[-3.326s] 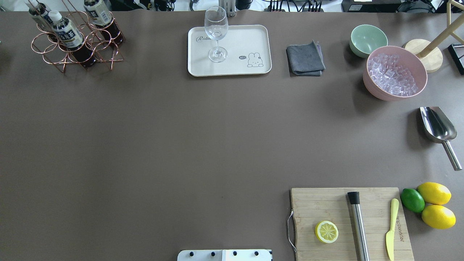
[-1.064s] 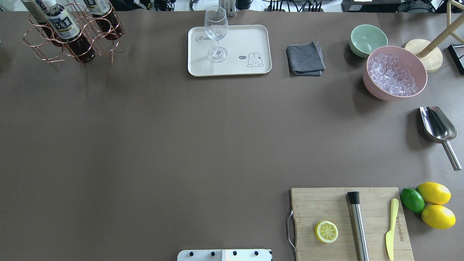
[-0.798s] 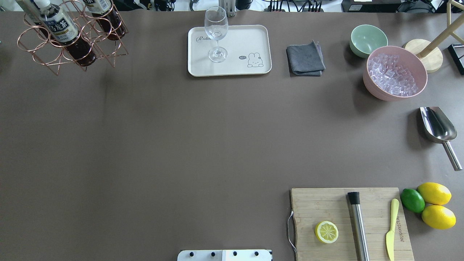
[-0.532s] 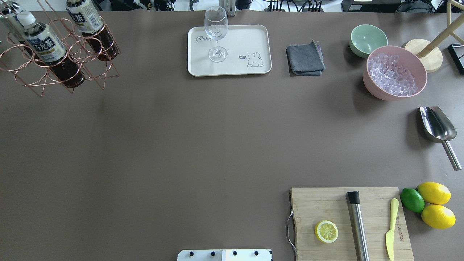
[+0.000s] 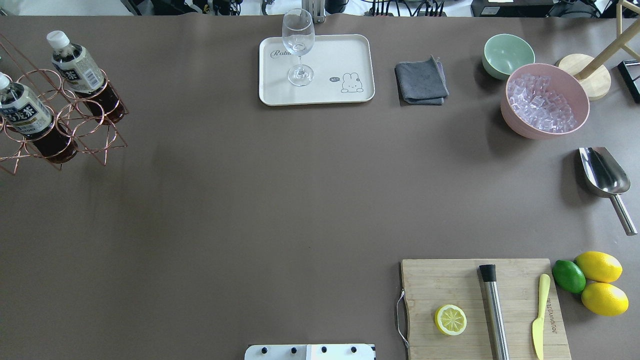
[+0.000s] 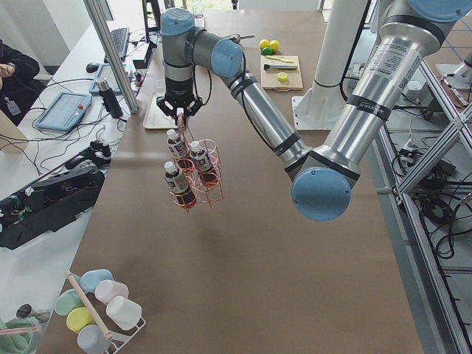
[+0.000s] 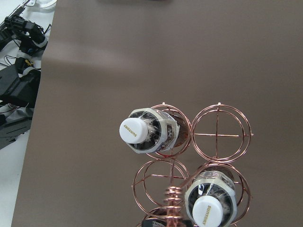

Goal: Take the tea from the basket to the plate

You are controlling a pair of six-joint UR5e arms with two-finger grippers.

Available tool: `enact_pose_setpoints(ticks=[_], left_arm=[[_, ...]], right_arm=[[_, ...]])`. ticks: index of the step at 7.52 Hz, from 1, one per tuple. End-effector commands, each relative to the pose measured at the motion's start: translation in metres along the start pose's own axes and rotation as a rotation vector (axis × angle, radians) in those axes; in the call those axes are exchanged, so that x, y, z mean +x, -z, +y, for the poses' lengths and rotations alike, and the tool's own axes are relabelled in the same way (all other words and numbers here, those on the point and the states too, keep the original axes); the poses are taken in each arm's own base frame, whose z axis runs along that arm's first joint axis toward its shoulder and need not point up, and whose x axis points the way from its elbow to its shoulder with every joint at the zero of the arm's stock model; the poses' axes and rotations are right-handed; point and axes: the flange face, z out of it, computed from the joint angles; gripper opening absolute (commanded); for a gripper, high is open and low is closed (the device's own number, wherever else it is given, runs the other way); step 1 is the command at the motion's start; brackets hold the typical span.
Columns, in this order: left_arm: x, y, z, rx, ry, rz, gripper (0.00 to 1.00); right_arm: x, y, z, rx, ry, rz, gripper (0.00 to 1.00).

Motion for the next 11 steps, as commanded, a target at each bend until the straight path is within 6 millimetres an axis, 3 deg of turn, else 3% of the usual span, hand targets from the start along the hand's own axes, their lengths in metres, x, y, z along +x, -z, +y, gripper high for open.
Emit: enact_pose_setpoints(ticks=[1, 3, 6, 7, 9, 11], left_arm=[[0.05, -0.037, -0.076, 0.08, -0.046, 0.061, 0.0], [0.085, -0.043, -0.162, 0.159, -0.076, 0.079, 0.0], [0.158, -0.045, -0.284, 0.216, -0.071, 0.106, 0.0], [0.18, -0.046, -0.309, 0.231, -0.066, 0.125, 0.0], [0.227, -0.055, -0.35, 0.241, -0.083, 0.134, 0.0], [0.251, -0.061, -0.372, 0.279, -0.064, 0.16, 0.0]], right_arm=[[0.002, -0.001, 0.0, -0.002, -0.004, 0.003, 0.99], [-0.009, 0.009, -0.001, 0.018, -0.005, -0.005, 0.99], [-0.007, 0.009, 0.0, 0.018, -0.006, -0.011, 0.99], [-0.007, 0.009, 0.001, 0.021, -0.005, -0.013, 0.99], [-0.005, 0.044, 0.003, 0.094, -0.011, -0.021, 0.99], [-0.016, 0.054, 0.004, 0.113, 0.011, -0.026, 0.99]])
